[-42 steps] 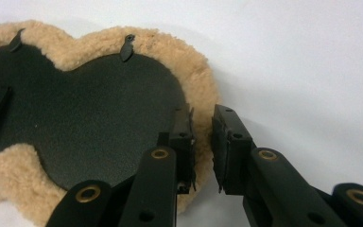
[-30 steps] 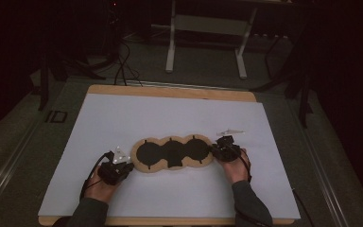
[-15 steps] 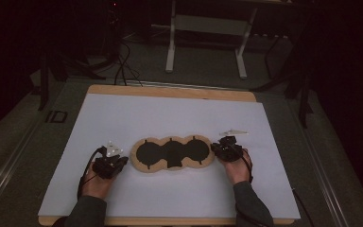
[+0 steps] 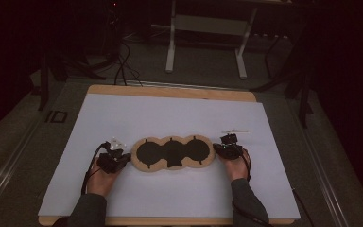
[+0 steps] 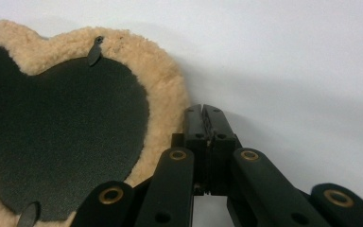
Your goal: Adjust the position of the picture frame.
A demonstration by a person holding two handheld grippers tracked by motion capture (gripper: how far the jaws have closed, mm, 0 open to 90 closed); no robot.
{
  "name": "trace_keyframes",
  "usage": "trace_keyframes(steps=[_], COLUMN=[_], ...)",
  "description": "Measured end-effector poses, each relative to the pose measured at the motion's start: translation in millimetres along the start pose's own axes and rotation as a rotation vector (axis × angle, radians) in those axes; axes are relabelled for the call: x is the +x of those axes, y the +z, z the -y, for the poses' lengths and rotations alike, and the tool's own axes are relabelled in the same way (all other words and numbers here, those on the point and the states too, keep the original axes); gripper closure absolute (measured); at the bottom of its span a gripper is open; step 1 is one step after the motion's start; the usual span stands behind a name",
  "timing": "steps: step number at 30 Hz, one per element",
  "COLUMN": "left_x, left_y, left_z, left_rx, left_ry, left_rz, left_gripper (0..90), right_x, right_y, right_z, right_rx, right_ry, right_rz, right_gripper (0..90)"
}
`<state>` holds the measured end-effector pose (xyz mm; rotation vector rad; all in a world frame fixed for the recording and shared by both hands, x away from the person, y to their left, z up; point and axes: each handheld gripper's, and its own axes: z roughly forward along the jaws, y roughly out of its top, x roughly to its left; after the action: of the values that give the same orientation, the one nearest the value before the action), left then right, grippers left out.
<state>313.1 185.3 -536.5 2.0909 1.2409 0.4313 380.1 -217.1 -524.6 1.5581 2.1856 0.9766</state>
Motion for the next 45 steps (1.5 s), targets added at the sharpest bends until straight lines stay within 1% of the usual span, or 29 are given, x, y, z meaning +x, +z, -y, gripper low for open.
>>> trace_keyframes(steps=[2, 6, 8, 10, 12, 19, 24, 27, 29, 31, 34, 39, 42, 44, 45], left_x=[0.1, -3.4, -3.7, -3.5, -4.3, -7.7, -7.3, -5.8, -6.4, -8.1, -8.7, -8.9, -8.0, -8.6, -9.6], left_y=[0.3, 1.6, 2.1, 2.8, 3.3, 4.4, 4.2, 4.5, 4.8, 5.7, 8.5, 10.8, 12.8, 12.8, 12.8], left_z=[-0.4, -2.5, -2.9, -3.2, -3.6, -4.1, -4.0, -4.1, -4.6, -5.7, -8.1, -10.6, -11.5, -11.1, -10.8], left_rx=[0.000, 0.005, 0.004, -0.001, -0.003, -0.007, -0.006, -0.008, -0.008, -0.007, -0.012, -0.012, -0.021, -0.024, -0.025], left_ry=[-0.005, 0.014, 0.014, 0.006, 0.007, 0.011, 0.011, 0.003, -0.001, 0.015, 0.004, 0.014, 0.005, 0.005, 0.009], left_rz=[0.001, -0.022, -0.023, -0.019, -0.023, -0.023, -0.015, -0.004, -0.008, -0.022, -0.019, -0.020, -0.022, -0.026, -0.034], left_gripper=[90.0, 90.0, 90.0, 90.0, 90.0, 90.0, 90.0, 90.0, 90.0, 90.0, 90.0, 90.0, 90.0, 90.0, 90.0], right_x=[-0.4, -2.4, -3.8, -5.1, -6.2, -9.4, -12.3, -12.1, -11.7, -12.4, -14.2, -17.4, -15.9, -15.7, -15.1], right_y=[-0.4, -1.7, -2.4, -2.9, -3.3, -8.3, -10.8, -12.5, -14.2, -15.9, -19.5, -21.0, -22.5, -23.3, -23.6], right_z=[0.3, 3.3, 4.8, 6.0, 7.4, 13.4, 16.7, 18.2, 19.8, 21.6, 24.2, 26.1, 27.3, 27.4, 26.9], right_rx=[0.004, 0.027, 0.030, 0.036, 0.045, 0.040, 0.039, 0.040, 0.036, 0.027, 0.025, 0.019, 0.020, 0.026, 0.030], right_ry=[0.004, -0.002, 0.009, 0.005, 0.000, 0.014, 0.013, 0.010, 0.012, 0.009, 0.014, 0.025, 0.028, 0.030, 0.016], right_rz=[-0.006, -0.017, -0.026, -0.033, -0.038, -0.053, -0.081, -0.087, -0.090, -0.096, -0.102, -0.110, -0.097, -0.098, -0.090], right_gripper=[89.7, 89.9, 90.0, 89.9, 90.0, 90.0, 90.0, 90.0, 90.0, 90.0, 90.0, 90.0, 90.0, 90.0, 90.0])
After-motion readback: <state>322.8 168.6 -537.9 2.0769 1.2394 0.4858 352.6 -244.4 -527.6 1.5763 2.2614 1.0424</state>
